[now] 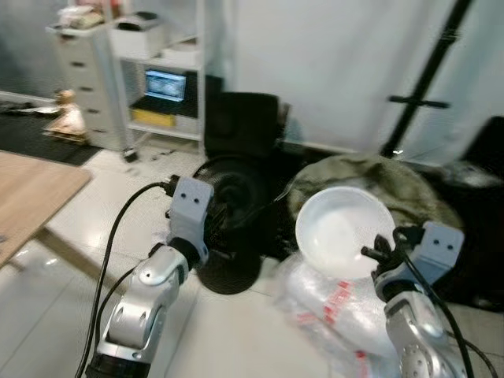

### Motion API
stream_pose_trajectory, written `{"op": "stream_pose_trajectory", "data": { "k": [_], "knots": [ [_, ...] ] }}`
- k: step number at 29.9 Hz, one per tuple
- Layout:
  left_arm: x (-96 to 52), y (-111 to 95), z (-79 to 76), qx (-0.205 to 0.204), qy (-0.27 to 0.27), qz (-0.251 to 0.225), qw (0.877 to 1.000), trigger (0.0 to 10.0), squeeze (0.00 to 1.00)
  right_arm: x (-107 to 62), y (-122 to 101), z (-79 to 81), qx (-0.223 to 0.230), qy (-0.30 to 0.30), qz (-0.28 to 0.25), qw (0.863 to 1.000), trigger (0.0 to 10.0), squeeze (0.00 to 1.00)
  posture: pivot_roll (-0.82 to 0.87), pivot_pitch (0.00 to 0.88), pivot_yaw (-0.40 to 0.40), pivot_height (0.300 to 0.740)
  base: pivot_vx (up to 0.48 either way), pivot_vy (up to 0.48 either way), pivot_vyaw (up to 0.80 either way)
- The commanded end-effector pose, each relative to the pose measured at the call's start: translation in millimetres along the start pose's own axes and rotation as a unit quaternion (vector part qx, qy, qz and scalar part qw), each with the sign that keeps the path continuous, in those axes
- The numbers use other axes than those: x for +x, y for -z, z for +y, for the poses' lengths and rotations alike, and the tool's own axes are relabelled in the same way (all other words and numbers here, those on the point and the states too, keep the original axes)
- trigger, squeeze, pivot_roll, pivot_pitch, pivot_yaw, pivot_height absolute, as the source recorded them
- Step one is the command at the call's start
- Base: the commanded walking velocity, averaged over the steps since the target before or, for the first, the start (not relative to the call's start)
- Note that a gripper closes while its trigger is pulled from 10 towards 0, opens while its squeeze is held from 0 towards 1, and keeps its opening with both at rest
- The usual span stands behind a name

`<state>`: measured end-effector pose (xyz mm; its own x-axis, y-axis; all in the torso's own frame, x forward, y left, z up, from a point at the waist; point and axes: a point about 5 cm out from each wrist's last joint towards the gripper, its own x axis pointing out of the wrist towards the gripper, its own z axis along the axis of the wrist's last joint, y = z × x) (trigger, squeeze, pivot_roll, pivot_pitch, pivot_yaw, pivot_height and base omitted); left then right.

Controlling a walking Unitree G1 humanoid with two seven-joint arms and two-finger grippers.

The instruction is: Setting the table

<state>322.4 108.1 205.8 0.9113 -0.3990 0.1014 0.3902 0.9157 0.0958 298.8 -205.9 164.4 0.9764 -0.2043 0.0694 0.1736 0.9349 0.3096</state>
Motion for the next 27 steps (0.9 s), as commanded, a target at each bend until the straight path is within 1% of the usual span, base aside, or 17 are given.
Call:
{"op": "stream_pose_trajectory", "data": {
  "k": [1,18,23,27],
  "knots": [
    [-1.6,5.4,0.4,-0.002,0.0,0.011,1.0,10.0,0.0,-1.8,3.4,-0.3,-0.001,0.001,0.006,1.0,10.0,0.0,0.09,0.092,0.057,0.74,0.0,0.0,-0.8],
    [0.1,4.2,-2.1,-0.007,0.007,0.009,1.0,10.0,0.0,-1.2,1.0,-2.8,-0.004,0.005,0.002,1.0,10.0,0.0,0.09,0.097,0.057,0.74,0.0,0.0,-0.8],
    [0.9,2.3,-3.6,-0.015,0.013,0.008,1.0,10.0,0.0,-1.1,0.0,-3.6,-0.004,0.006,0.0,1.0,10.0,0.0,0.09,0.097,0.057,0.74,0.0,0.0,-0.8],
    [1.7,0.1,-7.3,-0.026,0.028,0.009,0.999,10.0,0.0,-1.3,-0.7,-3.5,-0.005,0.007,-0.002,1.0,10.0,0.0,0.09,0.097,0.057,0.74,0.0,0.0,-0.8]
  ]
}}
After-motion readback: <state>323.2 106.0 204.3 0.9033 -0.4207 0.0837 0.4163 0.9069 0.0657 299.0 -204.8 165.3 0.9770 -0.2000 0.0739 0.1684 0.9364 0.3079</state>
